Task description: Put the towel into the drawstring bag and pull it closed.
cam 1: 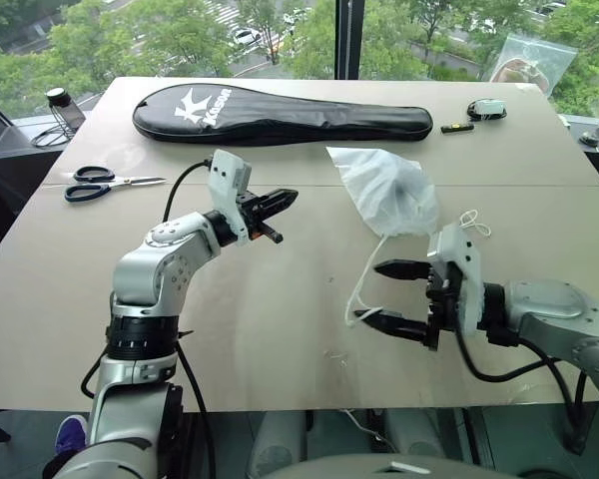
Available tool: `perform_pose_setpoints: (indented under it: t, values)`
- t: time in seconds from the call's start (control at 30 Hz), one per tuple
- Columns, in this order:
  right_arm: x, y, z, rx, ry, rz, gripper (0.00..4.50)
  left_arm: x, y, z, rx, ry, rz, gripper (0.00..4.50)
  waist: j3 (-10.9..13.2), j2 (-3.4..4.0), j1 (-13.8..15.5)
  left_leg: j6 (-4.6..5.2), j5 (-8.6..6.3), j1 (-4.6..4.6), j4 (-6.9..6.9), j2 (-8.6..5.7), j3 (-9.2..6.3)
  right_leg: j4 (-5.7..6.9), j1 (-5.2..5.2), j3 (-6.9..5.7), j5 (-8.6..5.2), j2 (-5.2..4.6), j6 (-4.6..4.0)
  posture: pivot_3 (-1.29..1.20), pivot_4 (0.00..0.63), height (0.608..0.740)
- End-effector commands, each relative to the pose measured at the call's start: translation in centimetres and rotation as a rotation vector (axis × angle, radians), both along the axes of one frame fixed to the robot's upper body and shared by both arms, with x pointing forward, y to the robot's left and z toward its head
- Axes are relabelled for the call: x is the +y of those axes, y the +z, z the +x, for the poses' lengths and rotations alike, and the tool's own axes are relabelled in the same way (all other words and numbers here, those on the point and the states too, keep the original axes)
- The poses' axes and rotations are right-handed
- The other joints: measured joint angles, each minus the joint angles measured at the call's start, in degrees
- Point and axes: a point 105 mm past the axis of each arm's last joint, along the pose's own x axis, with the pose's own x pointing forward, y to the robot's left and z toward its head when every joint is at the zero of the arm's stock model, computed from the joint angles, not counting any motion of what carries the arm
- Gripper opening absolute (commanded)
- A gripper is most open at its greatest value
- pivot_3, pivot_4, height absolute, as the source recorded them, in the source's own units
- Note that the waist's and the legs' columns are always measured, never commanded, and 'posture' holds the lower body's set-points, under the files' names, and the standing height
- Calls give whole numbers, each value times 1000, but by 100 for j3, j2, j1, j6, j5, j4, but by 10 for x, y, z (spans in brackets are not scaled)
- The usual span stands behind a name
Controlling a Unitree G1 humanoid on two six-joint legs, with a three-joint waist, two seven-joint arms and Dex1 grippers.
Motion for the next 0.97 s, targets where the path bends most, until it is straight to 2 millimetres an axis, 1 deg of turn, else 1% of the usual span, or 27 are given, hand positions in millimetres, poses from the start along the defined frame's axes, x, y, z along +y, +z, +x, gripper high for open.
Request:
perform_pose_setpoints:
  t: [0.03,0.13,0.17,0.2,0.27,0.3,0.37,0.47,0.5,0.53,0.6,0.67,0.7,0.77,0.83,0.97]
  values:
    - [-13,5,3,-134,-46,-56,4455,0,6,-11,-47,-47,42,0,0,0,1,0,0,0,0,1,0,0,0,0,0,0,0,0,150,740]
    - [-32,11,6,-200,-171,-57,4455,4,-1,-20,-54,-62,81,0,0,0,5,0,0,0,-2,3,0,-1,0,0,0,2,0,0,150,740]
    - [-39,9,4,-204,-202,-77,4455,7,-3,-22,-61,-55,99,0,0,0,10,0,0,0,-3,3,0,-1,-1,1,0,1,0,0,150,740]
    - [-48,0,-4,-190,-204,-155,4455,8,-3,-26,-71,-61,73,0,0,0,11,0,0,0,-3,3,0,-1,0,1,0,1,0,0,150,740]
    - [-65,-21,-19,-190,-164,-367,4455,9,-8,-33,-85,-76,82,0,-4,5,36,0,0,-1,-3,1,3,-5,1,3,-1,-2,1,0,150,740]
    - [-69,-27,-25,-171,-159,-403,4455,9,-10,-37,-80,-86,77,0,-5,1,42,0,0,2,-9,-1,3,-13,4,1,-1,-6,1,0,150,740]
    - [-75,-33,-36,-127,-174,-402,4455,8,-15,-43,-76,-99,87,0,-8,-3,41,0,0,0,-10,5,-1,-30,9,-6,-1,-1,1,0,150,740]
    - [-84,-42,-52,-99,-119,-486,4455,5,-19,-51,-92,-116,95,0,-10,-3,32,0,0,4,-9,7,1,-29,12,-2,-1,1,3,0,150,740]
    - [-87,-41,-53,-102,-129,-475,4455,4,-19,-53,-103,-120,100,0,-13,-9,29,0,0,9,-9,9,1,-32,17,-3,-4,3,8,0,150,740]
    - [-86,-37,-53,-118,-146,-430,4455,3,-21,-55,-92,-123,86,0,-16,-14,24,0,0,9,-9,12,0,-32,17,-5,-12,5,22,0,150,740]
    - [-83,-18,-47,-167,-222,-259,4455,2,-19,-62,-88,-141,58,0,-19,-19,21,0,0,11,-8,17,1,-35,19,-5,-13,8,24,0,150,740]
    - [-87,-4,-42,-207,-302,-134,4455,3,-17,-66,-92,-138,37,0,-20,-17,16,0,0,12,-7,26,1,-34,19,-3,-13,13,25,0,150,740]
    - [-92,-1,-43,-233,-313,-140,4455,5,-15,-69,-90,-135,25,0,-20,-17,21,0,-1,12,-7,26,3,-33,19,-2,-13,13,25,0,150,740]
    - [-108,1,-40,-291,-390,-161,4455,11,-14,-75,-81,-119,15,0,-21,-16,23,0,-1,10,-7,26,0,-34,19,-6,-14,12,24,0,150,740]
    - [-117,-1,-40,-327,-437,-165,4455,17,-15,-81,-78,-95,13,0,-21,-16,25,-1,-1,11,-8,29,2,-34,19,-4,-13,9,22,0,150,740]
    - [-120,-4,-40,-328,-454,-144,4455,19,-15,-87,-79,-72,10,0,-23,-12,26,-1,-1,12,-9,29,5,-35,19,-1,-14,6,20,0,150,740]
